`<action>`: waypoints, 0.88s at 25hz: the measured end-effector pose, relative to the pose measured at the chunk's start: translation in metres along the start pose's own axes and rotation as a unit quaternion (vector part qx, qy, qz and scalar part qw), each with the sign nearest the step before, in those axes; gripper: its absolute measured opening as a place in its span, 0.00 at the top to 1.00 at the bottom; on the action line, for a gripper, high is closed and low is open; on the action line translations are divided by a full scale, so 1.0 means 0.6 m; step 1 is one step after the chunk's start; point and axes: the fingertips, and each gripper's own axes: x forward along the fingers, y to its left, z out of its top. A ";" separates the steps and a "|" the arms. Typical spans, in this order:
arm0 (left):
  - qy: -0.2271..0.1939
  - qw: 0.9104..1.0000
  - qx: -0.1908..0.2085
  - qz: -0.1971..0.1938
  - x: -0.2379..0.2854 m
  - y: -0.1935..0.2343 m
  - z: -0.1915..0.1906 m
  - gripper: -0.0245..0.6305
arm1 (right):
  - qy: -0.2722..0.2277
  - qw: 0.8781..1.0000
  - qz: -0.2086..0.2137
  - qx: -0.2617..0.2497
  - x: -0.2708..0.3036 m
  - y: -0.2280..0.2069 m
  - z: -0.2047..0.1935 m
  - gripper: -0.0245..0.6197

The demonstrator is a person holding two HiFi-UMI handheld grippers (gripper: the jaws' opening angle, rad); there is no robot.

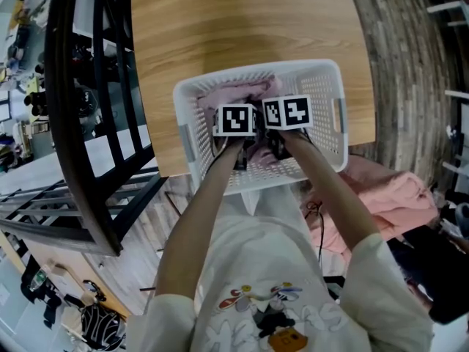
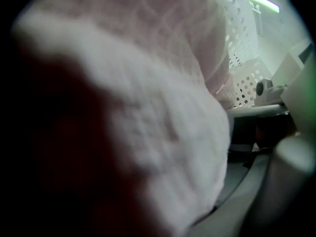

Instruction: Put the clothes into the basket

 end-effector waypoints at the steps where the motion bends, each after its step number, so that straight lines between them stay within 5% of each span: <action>1: 0.000 1.000 0.002 0.000 0.001 0.000 0.000 0.47 | 0.000 1.000 0.000 -0.003 0.000 -0.001 0.000 0.64; 11: -0.019 0.999 0.020 -0.042 -0.015 -0.011 0.014 0.44 | 0.001 0.999 0.029 0.015 -0.021 0.008 0.007 0.63; 16: -0.046 0.998 0.040 -0.028 -0.052 -0.009 0.017 0.41 | -0.005 0.999 0.037 0.015 -0.046 0.013 0.015 0.55; 22: -0.094 0.995 0.013 -0.025 -0.087 0.001 0.032 0.40 | -0.013 0.999 0.038 0.007 -0.069 0.015 0.017 0.53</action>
